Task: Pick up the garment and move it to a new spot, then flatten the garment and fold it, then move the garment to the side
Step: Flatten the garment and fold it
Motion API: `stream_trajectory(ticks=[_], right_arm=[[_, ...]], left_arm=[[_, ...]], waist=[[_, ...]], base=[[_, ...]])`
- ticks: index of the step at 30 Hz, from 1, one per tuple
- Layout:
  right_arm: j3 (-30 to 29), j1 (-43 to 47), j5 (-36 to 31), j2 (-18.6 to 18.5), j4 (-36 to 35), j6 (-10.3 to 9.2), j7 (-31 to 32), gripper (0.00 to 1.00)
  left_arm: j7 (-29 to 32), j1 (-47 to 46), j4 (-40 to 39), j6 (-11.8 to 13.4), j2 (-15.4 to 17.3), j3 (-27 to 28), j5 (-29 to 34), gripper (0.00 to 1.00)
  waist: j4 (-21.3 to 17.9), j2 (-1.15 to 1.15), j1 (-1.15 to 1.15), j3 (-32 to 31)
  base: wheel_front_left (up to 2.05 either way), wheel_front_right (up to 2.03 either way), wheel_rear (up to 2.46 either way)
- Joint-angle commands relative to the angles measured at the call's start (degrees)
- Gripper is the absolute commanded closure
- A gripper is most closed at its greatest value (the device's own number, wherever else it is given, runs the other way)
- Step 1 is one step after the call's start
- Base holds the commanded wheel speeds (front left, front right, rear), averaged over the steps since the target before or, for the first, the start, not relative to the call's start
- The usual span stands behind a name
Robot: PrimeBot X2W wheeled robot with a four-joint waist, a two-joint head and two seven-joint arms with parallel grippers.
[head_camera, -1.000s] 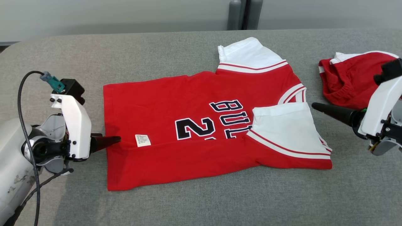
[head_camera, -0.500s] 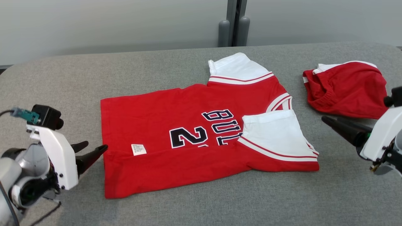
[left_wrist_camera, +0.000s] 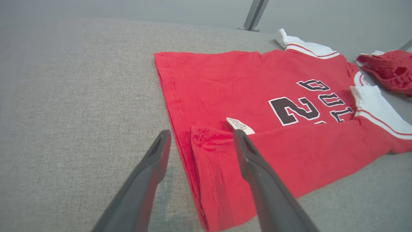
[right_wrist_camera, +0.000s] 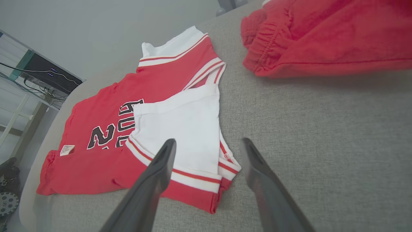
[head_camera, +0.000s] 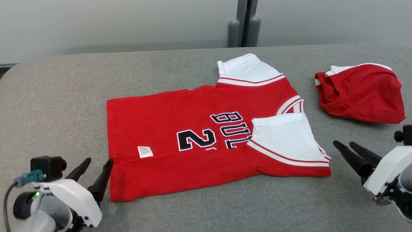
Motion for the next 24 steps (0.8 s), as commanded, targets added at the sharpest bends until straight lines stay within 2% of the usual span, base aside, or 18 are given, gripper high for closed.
stream_trajectory(ticks=[1,6,13,24], right_arm=[[-0.01,1.09,-0.46,0.18,0.59,0.14,-0.98,0.00],[0.23,3.68,-0.18,2.29,1.68,0.14,-1.69,0.00],[0.47,5.22,-0.31,5.15,4.02,0.14,0.63,0.00],[0.70,4.68,-0.23,9.65,11.34,0.14,4.80,0.00]], left_arm=[[-1.71,1.23,0.57,1.02,-0.57,0.51,0.41,0.00],[-2.61,3.59,1.81,2.97,-2.64,-0.54,0.22,0.00],[0.76,3.98,2.71,3.54,-3.67,-1.85,-1.36,0.00],[2.85,2.15,5.27,2.30,-5.90,-3.28,-1.66,0.00]], waist=[[-0.02,0.00,0.00,0.02],[0.01,0.00,0.00,0.18],[0.04,0.00,0.00,0.59],[0.48,0.00,0.00,0.86]], base=[[0.00,0.00,0.00],[0.00,0.00,0.00],[0.00,0.00,0.00],[0.00,0.00,0.00]])
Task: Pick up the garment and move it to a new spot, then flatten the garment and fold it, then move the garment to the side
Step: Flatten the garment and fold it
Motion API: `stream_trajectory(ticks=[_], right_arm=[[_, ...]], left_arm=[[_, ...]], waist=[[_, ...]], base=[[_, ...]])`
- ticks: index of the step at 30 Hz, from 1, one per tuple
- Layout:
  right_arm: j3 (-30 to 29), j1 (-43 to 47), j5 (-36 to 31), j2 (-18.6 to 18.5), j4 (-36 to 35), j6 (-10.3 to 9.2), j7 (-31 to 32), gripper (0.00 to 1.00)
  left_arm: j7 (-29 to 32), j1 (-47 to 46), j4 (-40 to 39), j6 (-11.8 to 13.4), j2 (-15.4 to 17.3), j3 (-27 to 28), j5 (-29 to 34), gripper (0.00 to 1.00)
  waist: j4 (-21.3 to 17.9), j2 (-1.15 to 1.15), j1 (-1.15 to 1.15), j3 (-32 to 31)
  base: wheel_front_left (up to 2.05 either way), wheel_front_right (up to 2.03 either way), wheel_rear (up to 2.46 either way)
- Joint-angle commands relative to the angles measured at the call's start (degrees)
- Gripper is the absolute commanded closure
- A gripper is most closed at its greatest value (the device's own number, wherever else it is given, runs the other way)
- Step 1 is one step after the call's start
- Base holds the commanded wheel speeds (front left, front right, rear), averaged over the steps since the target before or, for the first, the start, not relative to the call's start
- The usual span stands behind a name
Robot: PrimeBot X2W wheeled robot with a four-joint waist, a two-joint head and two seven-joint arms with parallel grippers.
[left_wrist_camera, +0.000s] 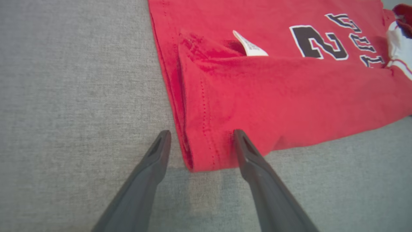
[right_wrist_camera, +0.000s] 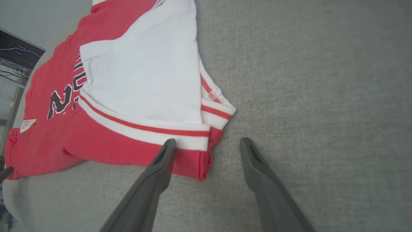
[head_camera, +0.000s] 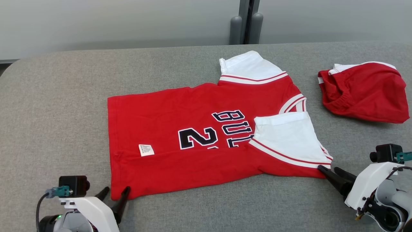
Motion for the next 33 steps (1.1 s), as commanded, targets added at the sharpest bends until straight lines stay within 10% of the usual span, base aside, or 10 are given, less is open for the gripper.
stream_trajectory(ticks=[1,16,17,18,19,20,33], right_arm=[[0.34,0.34,0.28,0.93,1.17,0.14,0.60,0.00],[0.67,1.00,1.88,4.99,2.15,0.09,3.41,0.00],[0.67,1.06,1.81,4.90,1.89,0.09,3.44,0.29],[0.67,1.14,1.64,4.75,1.71,0.09,3.40,0.53],[0.63,1.12,1.44,4.49,1.19,0.09,3.37,0.94],[0.60,1.06,1.38,4.39,0.98,0.08,3.30,1.00],[-0.23,-0.79,1.04,0.60,-2.59,0.09,0.70,1.00]], left_arm=[[-0.09,-1.17,0.90,-0.61,-0.46,-0.13,-0.02,0.00],[2.34,-2.44,7.50,-3.84,-3.74,-1.45,-1.71,0.00],[2.60,-2.48,7.69,-4.08,-3.81,-1.53,-1.74,0.03],[2.77,-2.54,7.87,-4.21,-3.87,-1.56,-1.88,0.31],[2.93,-2.59,8.12,-4.34,-3.87,-1.65,-2.03,0.90],[3.18,-2.59,8.15,-4.69,-3.84,-1.85,-2.07,1.00],[2.90,-2.63,4.87,-5.98,-0.37,-0.68,-2.10,1.00]], waist=[[0.11,0.00,0.00,0.16],[0.18,0.00,0.00,0.41],[0.17,0.00,0.00,0.39],[0.17,0.00,0.00,0.37],[0.21,0.00,0.00,0.33],[0.23,0.00,0.00,0.29],[-0.08,0.00,0.00,-1.10]], base=[[0.00,0.00,0.00],[0.00,0.00,0.00],[0.00,0.00,0.00],[0.00,0.00,0.00],[0.00,0.00,0.00],[0.00,0.00,0.00],[0.00,0.00,0.00]])
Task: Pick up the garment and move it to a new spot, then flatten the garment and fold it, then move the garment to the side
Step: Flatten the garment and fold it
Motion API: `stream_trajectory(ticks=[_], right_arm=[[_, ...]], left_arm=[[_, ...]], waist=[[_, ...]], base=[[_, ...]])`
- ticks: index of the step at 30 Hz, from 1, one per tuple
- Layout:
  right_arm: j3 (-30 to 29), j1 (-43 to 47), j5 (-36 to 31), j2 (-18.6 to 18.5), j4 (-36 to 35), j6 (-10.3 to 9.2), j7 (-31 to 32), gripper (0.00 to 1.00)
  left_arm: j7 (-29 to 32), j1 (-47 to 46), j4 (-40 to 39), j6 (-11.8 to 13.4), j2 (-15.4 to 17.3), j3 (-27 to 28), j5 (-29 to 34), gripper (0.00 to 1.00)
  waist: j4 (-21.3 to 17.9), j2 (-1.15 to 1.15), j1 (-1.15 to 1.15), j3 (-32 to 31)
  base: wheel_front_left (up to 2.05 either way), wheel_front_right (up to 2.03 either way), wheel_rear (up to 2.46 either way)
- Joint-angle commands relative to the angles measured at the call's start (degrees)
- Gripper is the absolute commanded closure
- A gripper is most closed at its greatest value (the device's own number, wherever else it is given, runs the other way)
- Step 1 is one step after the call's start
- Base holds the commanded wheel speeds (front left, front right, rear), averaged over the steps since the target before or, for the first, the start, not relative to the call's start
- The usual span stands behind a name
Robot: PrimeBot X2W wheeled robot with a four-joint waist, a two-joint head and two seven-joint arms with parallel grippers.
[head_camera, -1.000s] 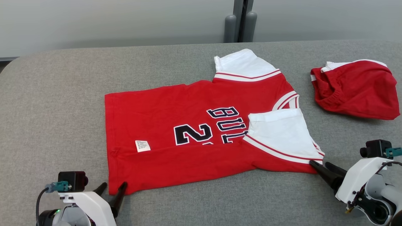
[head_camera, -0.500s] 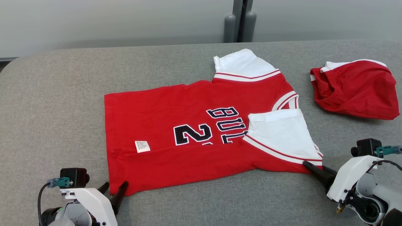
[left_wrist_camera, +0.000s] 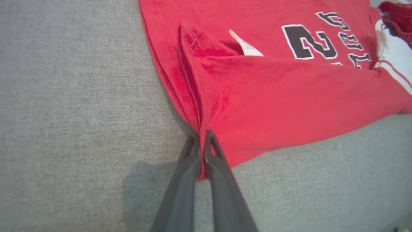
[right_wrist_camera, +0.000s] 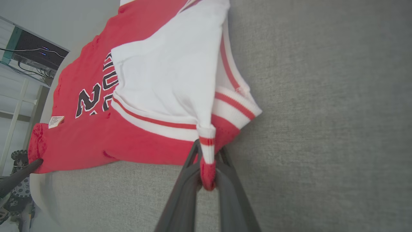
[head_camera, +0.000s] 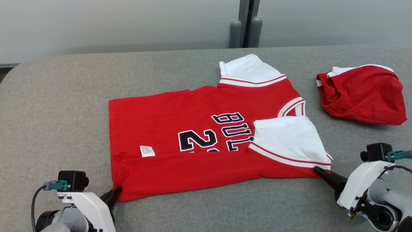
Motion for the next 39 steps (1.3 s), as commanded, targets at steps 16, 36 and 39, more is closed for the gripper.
stream_trajectory(ticks=[16,36,39], right_arm=[[0.08,4.47,1.14,-10.19,-9.75,0.01,0.82,1.00],[0.36,13.24,0.80,-19.54,-21.47,0.01,-2.40,1.00],[0.34,13.35,0.82,-20.03,-22.18,0.01,-2.25,1.00]], left_arm=[[5.16,5.09,-13.30,3.20,8.70,-0.99,-1.07,1.00],[9.52,9.70,-23.17,7.33,14.48,-1.49,-3.27,1.00],[10.19,9.57,-24.00,7.65,14.70,-1.60,-3.67,1.00]], waist=[[-1.07,0.00,0.00,-2.30],[-2.61,0.00,0.00,-2.58],[-2.60,0.00,0.00,-2.20]], base=[[0.00,0.00,0.00],[0.00,0.00,0.00],[0.00,0.00,0.00]])
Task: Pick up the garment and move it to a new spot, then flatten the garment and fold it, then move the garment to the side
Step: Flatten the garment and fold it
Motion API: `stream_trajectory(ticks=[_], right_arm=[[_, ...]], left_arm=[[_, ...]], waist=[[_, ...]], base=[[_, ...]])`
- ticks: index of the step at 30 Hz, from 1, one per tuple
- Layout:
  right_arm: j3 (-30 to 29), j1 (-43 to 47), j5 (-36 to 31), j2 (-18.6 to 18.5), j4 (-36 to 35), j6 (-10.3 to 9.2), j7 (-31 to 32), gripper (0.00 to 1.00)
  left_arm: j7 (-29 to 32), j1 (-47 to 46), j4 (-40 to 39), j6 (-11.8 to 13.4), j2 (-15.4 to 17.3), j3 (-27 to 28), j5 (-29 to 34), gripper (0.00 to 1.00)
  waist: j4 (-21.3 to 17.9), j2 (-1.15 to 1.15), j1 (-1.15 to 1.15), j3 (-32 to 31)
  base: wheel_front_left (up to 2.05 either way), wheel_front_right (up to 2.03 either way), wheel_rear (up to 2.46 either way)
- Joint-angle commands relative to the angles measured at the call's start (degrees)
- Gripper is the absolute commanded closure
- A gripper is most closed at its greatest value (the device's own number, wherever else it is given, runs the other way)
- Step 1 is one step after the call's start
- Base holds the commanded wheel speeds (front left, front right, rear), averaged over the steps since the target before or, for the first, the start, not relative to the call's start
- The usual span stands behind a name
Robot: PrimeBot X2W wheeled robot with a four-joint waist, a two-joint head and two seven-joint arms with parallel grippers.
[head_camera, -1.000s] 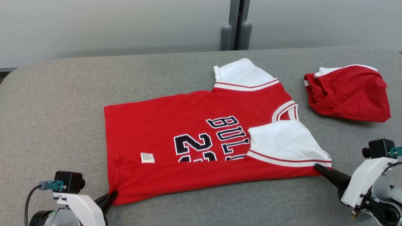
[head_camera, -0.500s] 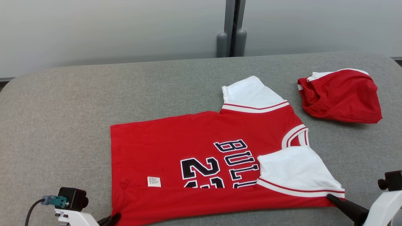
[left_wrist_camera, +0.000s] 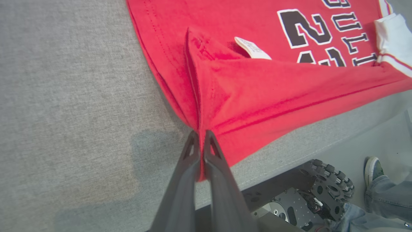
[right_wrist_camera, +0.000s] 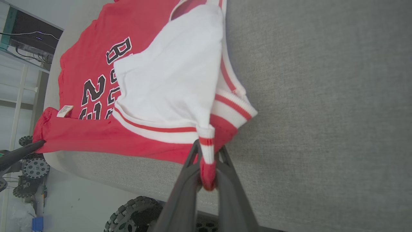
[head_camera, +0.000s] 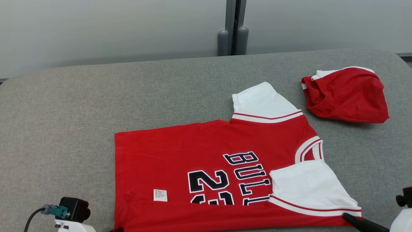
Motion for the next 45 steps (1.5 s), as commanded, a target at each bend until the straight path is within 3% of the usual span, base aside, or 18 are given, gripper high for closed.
stream_trajectory(ticks=[1,3,4,5,6,7,8,9,23,31,38,45], right_arm=[[-0.01,0.52,-0.04,-0.71,-0.02,-0.01,0.13,1.00],[0.00,0.61,0.09,-0.86,-0.12,-0.01,0.08,1.00],[-0.01,0.49,0.11,-0.84,-0.17,-0.01,-0.06,0.90],[0.00,0.24,0.08,-0.77,-0.22,0.00,-0.35,0.49],[0.00,0.03,0.03,-0.71,-0.33,0.00,-0.46,0.00],[0.01,-0.11,-0.03,-0.66,-0.52,0.01,-0.48,0.00],[0.01,-0.32,-0.12,-0.65,-0.70,0.01,-0.54,0.00],[0.01,-0.46,-0.27,-0.71,-0.85,0.01,-0.57,0.00],[0.01,-2.31,-1.11,-3.15,-2.44,0.01,-2.31,0.00],[-0.06,-6.29,-3.66,-3.27,-1.63,0.01,-1.82,0.00],[-2.11,-15.75,-4.80,2.59,3.01,0.02,0.10,0.00],[-3.86,-28.87,-8.44,12.09,12.18,0.01,3.74,0.00]], left_arm=[[0.20,0.04,-0.18,0.48,0.52,0.30,-0.24,1.00],[0.46,0.02,-0.47,0.66,0.59,0.37,-0.45,1.00],[0.46,0.02,-0.57,0.73,0.54,0.36,-0.53,1.00],[0.53,-0.02,-0.64,0.74,0.45,0.38,-0.60,0.86],[0.63,-0.05,-0.67,0.85,0.28,0.38,-0.77,0.66],[0.86,-0.06,-0.69,0.91,0.13,0.23,-0.82,0.50],[1.09,-0.09,-0.65,0.86,-0.02,0.04,-0.80,0.13],[1.48,-0.13,-0.56,0.87,-0.11,-0.23,-0.79,0.00],[0.46,-0.96,-0.24,1.80,-0.12,0.35,0.12,0.00],[-5.79,-4.05,-0.09,3.89,-0.38,3.76,4.25,0.00],[-9.86,-8.96,3.28,5.29,-3.38,5.51,7.81,0.00],[-10.14,-16.36,9.62,2.73,-6.66,4.22,11.78,0.00]], waist=[[0.06,0.00,0.00,0.26],[0.16,0.00,0.00,0.51],[0.20,0.00,0.00,0.65],[0.24,0.00,0.00,0.77],[0.29,0.00,0.00,0.87],[0.33,0.00,0.00,0.95],[0.36,0.00,0.00,1.01],[0.38,0.00,0.00,1.06],[0.61,0.00,0.00,0.64],[0.46,0.00,0.00,0.55],[-0.20,0.00,0.00,2.38],[0.72,0.00,0.00,6.95]], base=[[0.00,0.00,0.00],[0.00,0.00,0.00],[0.00,0.00,0.00],[0.00,0.00,0.00],[0.00,0.00,0.00],[0.00,0.00,0.00],[0.00,0.00,0.00],[0.00,0.00,0.00],[0.00,0.00,0.00],[0.00,0.00,0.00],[0.00,0.00,0.00],[0.00,0.00,0.00]])
